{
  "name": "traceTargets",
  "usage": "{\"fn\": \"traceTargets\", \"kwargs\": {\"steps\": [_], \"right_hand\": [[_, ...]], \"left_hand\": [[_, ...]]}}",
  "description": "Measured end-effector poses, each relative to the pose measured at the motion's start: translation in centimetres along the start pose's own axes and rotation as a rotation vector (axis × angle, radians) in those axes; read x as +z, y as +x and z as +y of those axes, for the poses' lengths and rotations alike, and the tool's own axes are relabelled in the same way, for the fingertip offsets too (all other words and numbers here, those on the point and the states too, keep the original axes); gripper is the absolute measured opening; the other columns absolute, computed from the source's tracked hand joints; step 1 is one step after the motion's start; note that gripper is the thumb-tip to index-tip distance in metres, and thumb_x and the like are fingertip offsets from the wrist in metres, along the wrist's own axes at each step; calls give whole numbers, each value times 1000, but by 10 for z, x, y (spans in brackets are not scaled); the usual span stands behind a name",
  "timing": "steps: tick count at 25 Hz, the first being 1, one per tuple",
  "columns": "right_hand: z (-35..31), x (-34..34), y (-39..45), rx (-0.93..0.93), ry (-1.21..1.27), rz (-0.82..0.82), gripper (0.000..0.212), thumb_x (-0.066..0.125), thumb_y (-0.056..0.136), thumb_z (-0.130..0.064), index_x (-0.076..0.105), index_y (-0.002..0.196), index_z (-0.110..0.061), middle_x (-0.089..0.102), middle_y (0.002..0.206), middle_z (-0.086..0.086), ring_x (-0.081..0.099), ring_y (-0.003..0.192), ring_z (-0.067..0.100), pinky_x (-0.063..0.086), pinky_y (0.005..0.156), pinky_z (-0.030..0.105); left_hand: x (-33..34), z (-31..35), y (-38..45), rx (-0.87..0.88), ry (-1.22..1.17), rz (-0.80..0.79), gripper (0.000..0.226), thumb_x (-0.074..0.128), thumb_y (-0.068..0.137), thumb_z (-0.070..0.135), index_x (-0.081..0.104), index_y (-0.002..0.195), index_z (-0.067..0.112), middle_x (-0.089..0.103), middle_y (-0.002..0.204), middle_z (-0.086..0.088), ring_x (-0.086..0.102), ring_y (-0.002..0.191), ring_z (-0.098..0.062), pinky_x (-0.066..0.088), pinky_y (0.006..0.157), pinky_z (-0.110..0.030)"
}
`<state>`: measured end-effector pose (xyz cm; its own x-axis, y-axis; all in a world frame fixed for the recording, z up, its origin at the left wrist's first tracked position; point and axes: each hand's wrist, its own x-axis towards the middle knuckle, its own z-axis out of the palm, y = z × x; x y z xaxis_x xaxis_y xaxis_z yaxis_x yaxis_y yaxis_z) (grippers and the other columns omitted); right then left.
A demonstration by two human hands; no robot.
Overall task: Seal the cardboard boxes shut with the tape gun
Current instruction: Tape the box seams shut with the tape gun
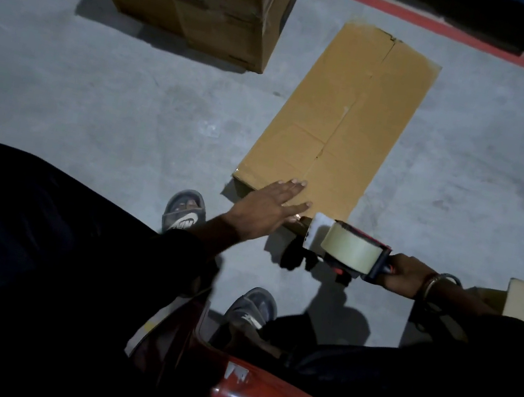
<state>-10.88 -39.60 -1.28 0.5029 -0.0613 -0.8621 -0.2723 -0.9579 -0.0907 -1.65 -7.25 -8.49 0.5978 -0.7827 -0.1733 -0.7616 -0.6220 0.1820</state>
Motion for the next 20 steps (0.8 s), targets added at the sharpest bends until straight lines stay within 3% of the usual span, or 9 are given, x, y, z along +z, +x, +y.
{"fn": "traceTargets", "kwargs": {"steps": [1, 3, 6, 11, 15, 20], "right_hand": [[0, -1, 2, 9, 32, -24, 35, 67, 87, -62, 58, 79, -29, 65, 97, 7, 61, 94, 28, 42, 76, 30], [4, -1, 8, 29, 79, -38, 35, 69, 92, -50, 54, 69, -28, 59, 79, 3, 57, 84, 27, 42, 67, 30], [13, 5, 10, 39, 87, 14, 35, 74, 86, -46, 54, 66, -26, 62, 83, 5, 60, 83, 26, 44, 70, 31], [27, 17, 1, 16, 163, 65, 36, 79, 80, -39, 55, 55, -30, 53, 60, -9, 51, 66, 17, 42, 66, 29], [39, 23, -6, 35, 152, 111, 29, 80, 78, -37, 57, 64, -24, 63, 69, 0, 67, 78, 25, 50, 72, 38], [26, 27, -1, 67, 61, 113, 20, 66, 82, -30, 58, 69, -17, 62, 84, 12, 62, 92, 35, 47, 73, 35]], "left_hand": [[5, 4, 6, 30, 24, -54, 58, 19, 111, 40, 17, 166, 23, 7, 173, -18, 11, 160, -30, 15, 129, -46], [17, 6, 10, 7, 31, -49, 60, 13, 113, 41, 1, 167, 21, -4, 173, -16, -3, 161, -29, 5, 130, -48], [28, 11, 15, -114, -70, 3, 66, 13, 112, 52, 2, 167, 18, -2, 174, -10, -3, 161, -25, 9, 129, -52], [37, 6, 20, -126, -100, 37, 67, 17, 111, 56, 9, 167, 21, 3, 175, -6, 1, 161, -23, 6, 130, -49], [44, 8, 20, -140, -74, 50, 68, 16, 110, 58, 12, 167, 22, 6, 175, -5, 3, 162, -23, 10, 129, -50], [40, 7, 21, -144, -116, -7, 68, 15, 110, 58, 3, 167, 24, -5, 175, -2, -7, 161, -21, 3, 129, -50]]}}
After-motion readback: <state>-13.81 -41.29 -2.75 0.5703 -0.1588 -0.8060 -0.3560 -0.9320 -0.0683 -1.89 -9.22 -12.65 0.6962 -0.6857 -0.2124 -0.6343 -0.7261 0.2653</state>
